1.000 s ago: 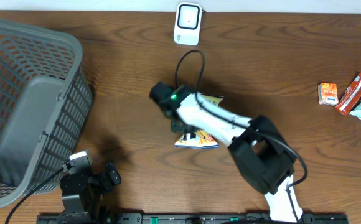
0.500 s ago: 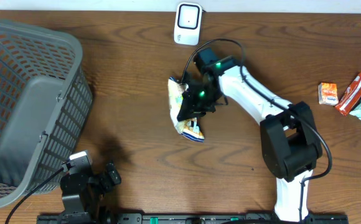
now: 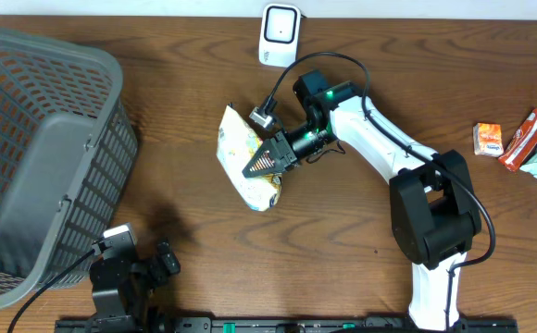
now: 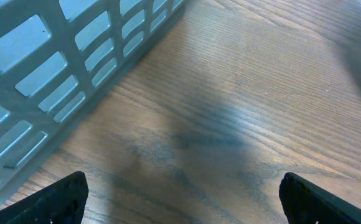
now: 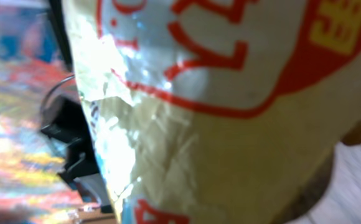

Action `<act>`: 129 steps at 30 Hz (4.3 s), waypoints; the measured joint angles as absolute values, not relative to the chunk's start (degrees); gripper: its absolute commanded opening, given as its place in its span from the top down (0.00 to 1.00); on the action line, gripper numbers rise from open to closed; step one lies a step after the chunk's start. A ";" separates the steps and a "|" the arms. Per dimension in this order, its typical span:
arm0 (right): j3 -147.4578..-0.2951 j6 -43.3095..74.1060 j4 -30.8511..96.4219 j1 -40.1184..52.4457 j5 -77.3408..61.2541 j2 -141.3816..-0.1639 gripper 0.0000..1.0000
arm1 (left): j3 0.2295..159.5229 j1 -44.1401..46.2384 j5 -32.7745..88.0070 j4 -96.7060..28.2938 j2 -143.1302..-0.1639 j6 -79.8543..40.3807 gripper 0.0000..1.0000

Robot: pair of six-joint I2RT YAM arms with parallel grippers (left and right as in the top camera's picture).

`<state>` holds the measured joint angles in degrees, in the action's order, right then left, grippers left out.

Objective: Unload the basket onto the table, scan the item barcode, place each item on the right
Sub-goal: 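Lift the chips bag and turn it toward the scanner, then hold the chips bag up at the white scanner, then carry the chips bag to the right table edge and release it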

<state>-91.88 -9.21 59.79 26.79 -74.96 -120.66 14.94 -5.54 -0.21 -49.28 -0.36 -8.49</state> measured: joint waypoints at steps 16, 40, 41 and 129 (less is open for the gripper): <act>-91.88 -31.31 59.75 26.79 -85.17 -120.66 0.99 | 14.94 -5.54 -0.21 -49.28 -0.36 -8.49 0.02; -91.88 -38.17 59.79 26.74 -71.61 -120.66 0.99 | 14.94 -5.54 -0.21 -49.28 -0.36 -8.49 0.02; -91.88 -38.24 59.72 26.65 -71.11 -120.66 0.99 | 14.94 -5.54 -0.21 -49.28 -0.36 -8.49 0.02; -118.74 9.19 63.66 -14.74 28.01 -132.18 0.57 | 14.94 -5.54 -0.21 -49.28 -0.36 -8.49 0.02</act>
<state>-118.74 9.19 63.66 -14.74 28.01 -132.18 14.94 -5.54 -0.21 -49.28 -0.36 -8.49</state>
